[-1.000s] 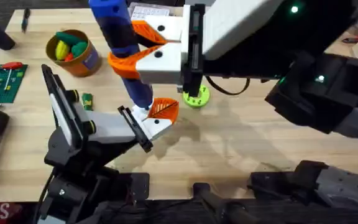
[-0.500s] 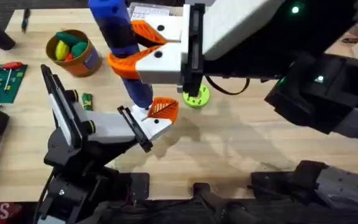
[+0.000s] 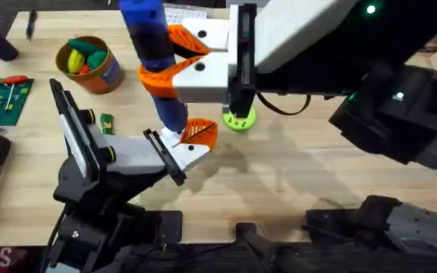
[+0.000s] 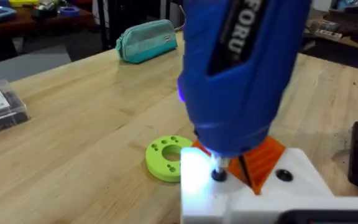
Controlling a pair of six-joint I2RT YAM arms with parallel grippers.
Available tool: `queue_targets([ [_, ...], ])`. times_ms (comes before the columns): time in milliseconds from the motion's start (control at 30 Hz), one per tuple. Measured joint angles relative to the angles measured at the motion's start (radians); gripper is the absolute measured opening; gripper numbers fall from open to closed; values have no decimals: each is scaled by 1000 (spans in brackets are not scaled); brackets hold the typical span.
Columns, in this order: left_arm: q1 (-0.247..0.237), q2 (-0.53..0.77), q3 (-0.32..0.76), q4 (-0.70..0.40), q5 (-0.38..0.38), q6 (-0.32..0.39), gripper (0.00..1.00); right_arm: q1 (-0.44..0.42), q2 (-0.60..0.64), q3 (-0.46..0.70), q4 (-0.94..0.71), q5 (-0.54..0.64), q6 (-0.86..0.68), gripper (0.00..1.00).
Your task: Pick up the gripper from the table and insert it into the empty holder that is missing its gripper. Then pick up a screw, insert it into the mounting hole, and use the screwdriver to tighten it. Finally, clean up the table by picking up the vegetable and placing it into the bucket.
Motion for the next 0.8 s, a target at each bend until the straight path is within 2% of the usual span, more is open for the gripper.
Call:
queue_targets([
  [100, 0, -1, 1, 5, 0, 5, 7, 1, 0, -15, 62, -5, 2, 53],
  [300, 0, 0, 1, -2, -4, 4, 7, -9, -18, -18, 309, 5, 7, 53],
  [800, 0, 0, 1, -2, -4, 5, 7, -62, -21, -15, 211, 23, 68, 53],
])
